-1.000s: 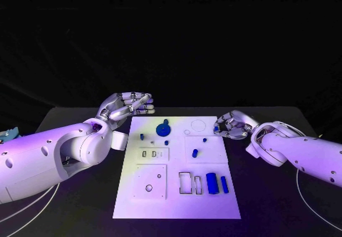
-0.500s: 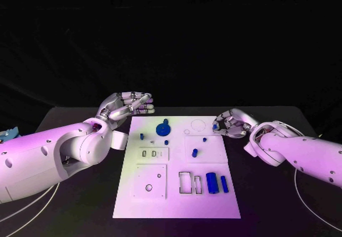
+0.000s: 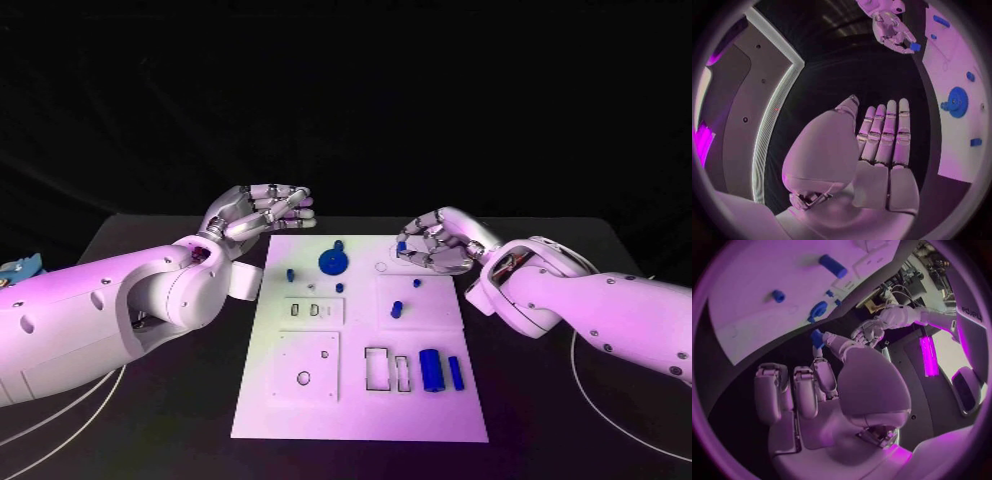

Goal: Assemble the parts on the task board

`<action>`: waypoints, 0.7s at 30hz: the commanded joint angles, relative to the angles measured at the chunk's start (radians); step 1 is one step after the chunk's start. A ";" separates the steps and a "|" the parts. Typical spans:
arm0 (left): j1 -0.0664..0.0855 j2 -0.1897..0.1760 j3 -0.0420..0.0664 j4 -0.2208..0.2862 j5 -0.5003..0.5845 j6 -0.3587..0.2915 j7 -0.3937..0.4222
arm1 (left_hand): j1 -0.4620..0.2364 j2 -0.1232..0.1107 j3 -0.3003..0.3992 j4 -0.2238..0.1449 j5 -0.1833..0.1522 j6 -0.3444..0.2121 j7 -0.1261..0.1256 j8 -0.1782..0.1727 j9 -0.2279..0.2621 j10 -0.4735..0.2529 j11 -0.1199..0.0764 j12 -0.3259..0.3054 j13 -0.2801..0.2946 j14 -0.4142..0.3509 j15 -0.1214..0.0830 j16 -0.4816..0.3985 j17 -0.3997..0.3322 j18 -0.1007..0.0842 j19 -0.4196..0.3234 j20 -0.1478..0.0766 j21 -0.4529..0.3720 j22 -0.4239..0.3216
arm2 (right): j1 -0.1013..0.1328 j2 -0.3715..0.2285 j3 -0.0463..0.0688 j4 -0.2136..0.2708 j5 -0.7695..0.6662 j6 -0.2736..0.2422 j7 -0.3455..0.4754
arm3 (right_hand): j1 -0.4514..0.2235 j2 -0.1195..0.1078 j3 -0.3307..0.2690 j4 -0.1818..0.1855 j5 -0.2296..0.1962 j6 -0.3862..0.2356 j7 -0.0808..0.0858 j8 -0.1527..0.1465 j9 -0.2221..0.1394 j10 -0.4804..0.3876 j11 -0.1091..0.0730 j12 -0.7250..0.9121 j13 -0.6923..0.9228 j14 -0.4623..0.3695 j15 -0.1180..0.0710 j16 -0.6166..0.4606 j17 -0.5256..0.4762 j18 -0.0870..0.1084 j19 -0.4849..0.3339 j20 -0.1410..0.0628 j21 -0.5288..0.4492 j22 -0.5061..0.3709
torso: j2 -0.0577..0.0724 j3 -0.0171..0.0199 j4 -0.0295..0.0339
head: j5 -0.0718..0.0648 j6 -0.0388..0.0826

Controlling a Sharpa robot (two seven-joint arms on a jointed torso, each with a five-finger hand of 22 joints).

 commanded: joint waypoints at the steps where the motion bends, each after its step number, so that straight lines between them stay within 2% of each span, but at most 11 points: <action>1: 0.001 0.013 0.000 -0.009 0.002 0.021 0.004 | 0.001 -0.008 0.004 0.000 -0.003 -0.004 0.025 -0.007 -0.001 -0.001 0.004 -0.004 0.000 0.004 -0.001 -0.004 0.001 0.006 0.003 0.001 -0.004 -0.001 | 0.004 0.030 0.000 0.026 -0.039 -0.008 -0.084 | -0.003 0.011 0.003 0.004 0.007 0.001 0.003 0.012 0.016 -0.006 0.004 -0.005 -0.003 0.090 -0.003 0.001 0.195 -0.018 0.017 -0.006 0.001 0.158 | -0.009 -0.0059 0.0046 | 0.007 -0.010; 6: 0.001 0.031 0.000 -0.030 0.002 0.022 0.003 | 0.001 -0.008 0.004 0.000 -0.003 -0.004 0.025 -0.007 -0.001 -0.001 0.004 -0.004 0.000 0.004 -0.001 -0.004 0.001 0.006 0.003 0.001 -0.004 -0.001 | 0.003 0.102 -0.005 0.035 -0.061 0.006 -0.154 | -0.009 0.016 0.005 0.008 0.002 -0.005 0.004 0.013 0.017 -0.009 0.005 -0.010 -0.007 0.089 -0.003 -0.001 0.191 -0.017 0.014 -0.005 -0.003 0.155 | -0.014 -0.0105 0.0063 | 0.020 -0.017; 9: 0.001 0.037 0.000 -0.038 0.002 0.022 0.004 | 0.001 -0.008 0.004 0.000 -0.003 -0.004 0.025 -0.007 -0.001 -0.001 0.004 -0.004 0.000 0.004 -0.001 -0.004 0.001 0.006 0.003 0.001 -0.004 -0.001 | -0.003 0.135 -0.009 0.032 -0.075 0.010 -0.181 | -0.010 0.017 0.005 0.008 0.001 -0.007 0.005 0.013 0.018 -0.010 0.005 -0.010 -0.007 0.089 -0.003 -0.001 0.190 -0.017 0.014 -0.005 -0.002 0.156 | -0.016 -0.0135 0.0080 | 0.023 -0.020; 17: 0.001 0.046 0.000 -0.050 0.002 0.020 0.004 | 0.001 -0.008 0.004 0.000 -0.003 -0.004 0.025 -0.007 -0.001 -0.001 0.004 -0.004 0.000 0.004 -0.001 -0.004 0.001 0.006 0.003 0.001 -0.004 -0.001 | -0.036 0.211 -0.020 0.012 -0.122 0.021 -0.238 | -0.015 0.017 0.005 0.011 -0.003 -0.011 0.006 0.014 0.018 -0.011 0.006 -0.012 -0.009 0.089 -0.002 -0.002 0.188 -0.019 0.018 -0.004 0.003 0.160 | -0.017 -0.0201 0.0122 | 0.036 -0.028; 21: 0.001 0.048 0.000 -0.048 0.002 0.018 0.002 | 0.000 -0.008 0.005 0.000 -0.003 -0.003 0.025 -0.007 -0.001 -0.001 0.003 -0.004 0.001 0.004 -0.001 -0.004 0.002 0.006 0.003 0.001 -0.003 -0.001 | -0.056 0.238 -0.024 0.000 -0.147 0.025 -0.263 | -0.017 0.017 0.005 0.011 -0.004 -0.012 0.006 0.014 0.019 -0.012 0.006 -0.012 -0.009 0.088 -0.002 -0.002 0.187 -0.019 0.019 -0.004 0.003 0.161 | -0.017 -0.0185 0.0122 | 0.044 -0.033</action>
